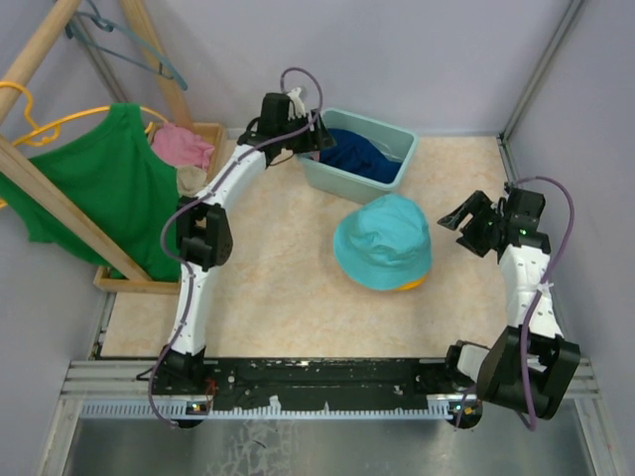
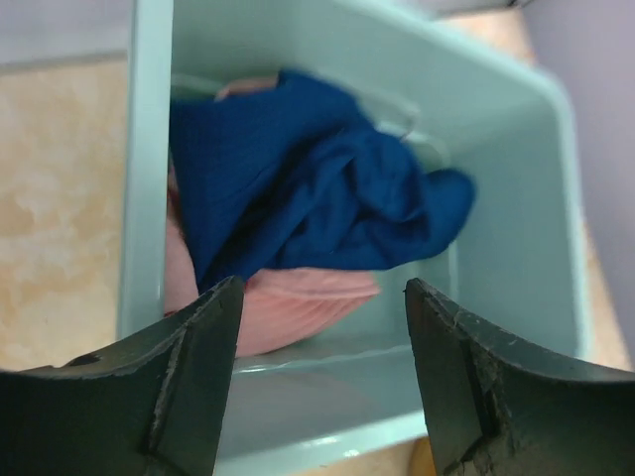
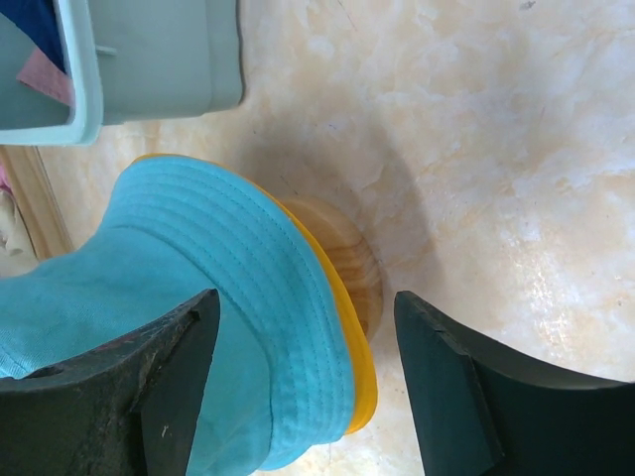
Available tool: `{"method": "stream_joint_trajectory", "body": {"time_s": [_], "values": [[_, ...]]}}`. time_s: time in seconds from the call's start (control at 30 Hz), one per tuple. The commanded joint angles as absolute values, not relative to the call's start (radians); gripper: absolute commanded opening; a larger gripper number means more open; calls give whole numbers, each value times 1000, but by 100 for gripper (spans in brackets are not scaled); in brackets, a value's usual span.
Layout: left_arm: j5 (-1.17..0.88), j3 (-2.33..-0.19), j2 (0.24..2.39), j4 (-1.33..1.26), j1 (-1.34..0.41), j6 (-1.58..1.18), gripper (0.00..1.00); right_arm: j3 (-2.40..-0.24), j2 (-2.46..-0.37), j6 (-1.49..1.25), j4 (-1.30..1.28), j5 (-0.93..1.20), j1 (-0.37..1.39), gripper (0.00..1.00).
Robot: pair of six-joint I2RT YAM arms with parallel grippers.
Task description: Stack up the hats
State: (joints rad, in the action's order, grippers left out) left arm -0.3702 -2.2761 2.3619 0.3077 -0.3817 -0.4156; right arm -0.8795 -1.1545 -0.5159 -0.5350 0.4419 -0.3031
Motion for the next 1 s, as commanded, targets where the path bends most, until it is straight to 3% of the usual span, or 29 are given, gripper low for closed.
{"method": "stream_joint_trajectory", "body": {"time_s": [0.0,0.7,0.97], "values": [[-227,-2351,2390,369,-415,-347,73,-935,-1151,-496,-538,438,-302,71],[45,-2246,2364,557,-345,-148,81,-946,-1158,-486,-542,434,-302,71],[-38,-2228,2315,552,-339,-99,82,-932,-1151,-482,-539,437,-302,71]]}}
